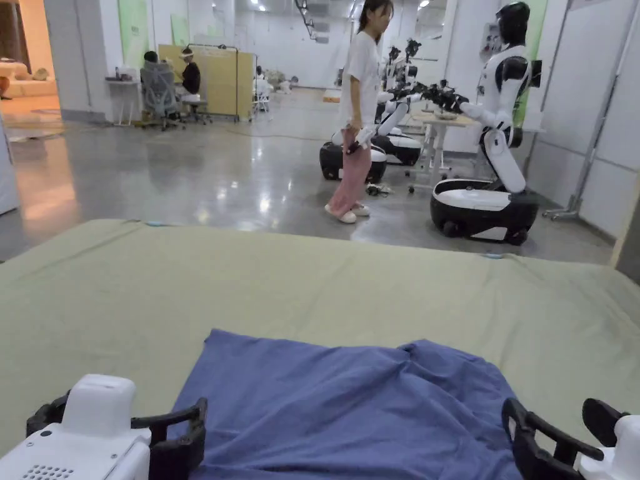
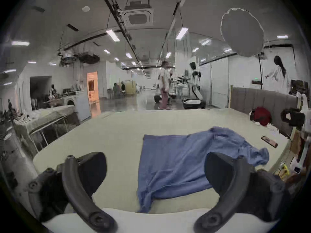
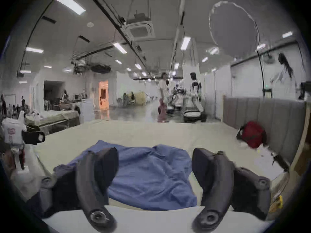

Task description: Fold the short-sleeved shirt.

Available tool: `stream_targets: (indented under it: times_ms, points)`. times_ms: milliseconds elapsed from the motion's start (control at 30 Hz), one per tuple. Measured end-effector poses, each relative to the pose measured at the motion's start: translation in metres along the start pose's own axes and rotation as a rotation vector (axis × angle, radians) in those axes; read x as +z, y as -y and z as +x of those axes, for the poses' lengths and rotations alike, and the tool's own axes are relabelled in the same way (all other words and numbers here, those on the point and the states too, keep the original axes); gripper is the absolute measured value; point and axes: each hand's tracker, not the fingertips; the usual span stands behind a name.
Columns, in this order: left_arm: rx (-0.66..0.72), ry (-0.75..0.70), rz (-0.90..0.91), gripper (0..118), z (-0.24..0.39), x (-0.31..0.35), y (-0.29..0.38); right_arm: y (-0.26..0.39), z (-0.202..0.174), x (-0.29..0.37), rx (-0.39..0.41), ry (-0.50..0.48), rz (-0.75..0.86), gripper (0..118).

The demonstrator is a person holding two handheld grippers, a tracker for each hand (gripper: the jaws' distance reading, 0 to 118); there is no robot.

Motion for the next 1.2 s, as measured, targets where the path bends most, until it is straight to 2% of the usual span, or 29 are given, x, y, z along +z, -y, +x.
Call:
stream_targets:
  times_ms: [33, 67, 100, 133, 167, 200, 300, 333, 367, 400, 433, 467, 533, 567, 667, 700, 733, 767, 800, 833, 867, 900, 933, 1067, 1100, 1133, 1167, 1200]
  points:
    - [-0.016, -0.02, -0.01, 55, -0.001, 0.002, 0.003, 0.002, -0.002, 0.0, 0.001, 0.007, -0.007, 33]
    - [-0.061, -0.06, -0.026, 0, -0.001, 0.002, 0.005, 0.004, -0.006, -0.004, 0.022, 0.053, -0.036, 3]
    - [-0.111, -0.108, -0.07, 0, -0.001, -0.002, 0.007, 0.01, -0.009, -0.007, 0.054, 0.08, -0.031, 3]
    - [-0.157, -0.145, -0.08, 0, -0.005, 0.001, 0.013, 0.014, -0.007, -0.009, 0.046, 0.054, -0.047, 3]
    - [-0.062, -0.031, -0.125, 0, -0.015, 0.002, 0.015, 0.017, -0.004, -0.01, 0.015, 0.004, -0.079, 3]
    - [-0.002, -0.022, -0.145, 0, -0.022, 0.002, 0.017, 0.019, -0.003, -0.012, 0.0, 0.014, -0.084, 3]
    - [0.004, -0.047, -0.208, 0, -0.039, -0.008, 0.03, 0.028, 0.003, -0.014, -0.007, 0.038, -0.097, 3]
    - [0.014, -0.007, -0.253, 0, -0.045, -0.014, 0.038, 0.03, 0.007, -0.014, -0.02, 0.045, -0.109, 3]
    - [0.034, 0.043, -0.314, 6, -0.047, -0.026, 0.043, 0.034, 0.011, -0.016, -0.032, 0.047, -0.125, 3]
    - [0.047, 0.082, -0.361, 40, -0.049, -0.033, 0.05, 0.04, 0.015, -0.018, -0.043, 0.053, -0.144, 3]
    - [0.049, 0.106, -0.404, 88, -0.046, -0.042, 0.061, 0.046, 0.019, -0.02, -0.052, 0.062, -0.164, 3]
    - [0.047, 0.119, -0.43, 118, -0.043, -0.051, 0.071, 0.046, 0.022, -0.016, -0.059, 0.076, -0.178, 3]
    - [-0.004, 0.098, -0.483, 115, -0.039, -0.069, 0.093, 0.057, 0.03, -0.016, -0.07, 0.101, -0.218, 3]
    - [-0.031, 0.108, -0.407, 114, -0.036, -0.078, 0.096, 0.06, 0.035, -0.014, -0.074, 0.112, -0.232, 3]
    - [-0.002, 0.054, -0.475, 112, -0.032, -0.086, 0.1, 0.072, 0.046, -0.01, -0.069, 0.141, -0.292, 3]
    - [0.001, 0.038, -0.468, 102, -0.032, -0.088, 0.099, 0.077, 0.049, -0.01, -0.067, 0.152, -0.31, 3]
    - [0.002, 0.028, -0.467, 80, -0.026, -0.082, 0.092, 0.077, 0.054, -0.008, -0.067, 0.167, -0.33, 3]
    - [0.008, 0.031, -0.479, 37, -0.019, -0.076, 0.085, 0.083, 0.057, -0.009, -0.068, 0.183, -0.345, 4]
    - [0.013, 0.026, -0.511, 0, -0.016, -0.079, 0.084, 0.089, 0.061, -0.01, -0.082, 0.188, -0.35, 21]
    - [0.008, 0.04, -0.491, 0, -0.012, -0.078, 0.085, 0.095, 0.065, -0.012, -0.104, 0.173, -0.364, 47]
    - [0.014, 0.042, -0.504, 0, -0.013, -0.079, 0.088, 0.099, 0.07, -0.02, -0.135, 0.14, -0.391, 80]
    - [0.011, 0.041, -0.507, 0, -0.015, -0.082, 0.091, 0.104, 0.071, -0.026, -0.144, 0.125, -0.416, 105]
    - [0.007, 0.037, -0.504, 0, -0.014, -0.081, 0.09, 0.109, 0.07, -0.031, -0.138, 0.12, -0.417, 106]
    - [0.023, 0.055, -0.514, 0, -0.026, -0.089, 0.09, 0.133, 0.07, -0.065, -0.088, 0.111, -0.523, 106]
    - [0.023, 0.055, -0.514, 0, -0.028, -0.091, 0.09, 0.139, 0.07, -0.071, -0.088, 0.101, -0.546, 103]
    - [0.017, 0.054, -0.508, 0, -0.028, -0.092, 0.09, 0.157, 0.081, -0.088, -0.113, 0.081, -0.585, 80]
    - [0.013, 0.054, -0.508, 0, -0.028, -0.092, 0.092, 0.159, 0.083, -0.09, -0.148, 0.059, -0.578, 25]
    - [0.007, 0.066, -0.512, 0, -0.03, -0.093, 0.091, 0.159, 0.086, -0.092, -0.18, 0.041, -0.574, 9]
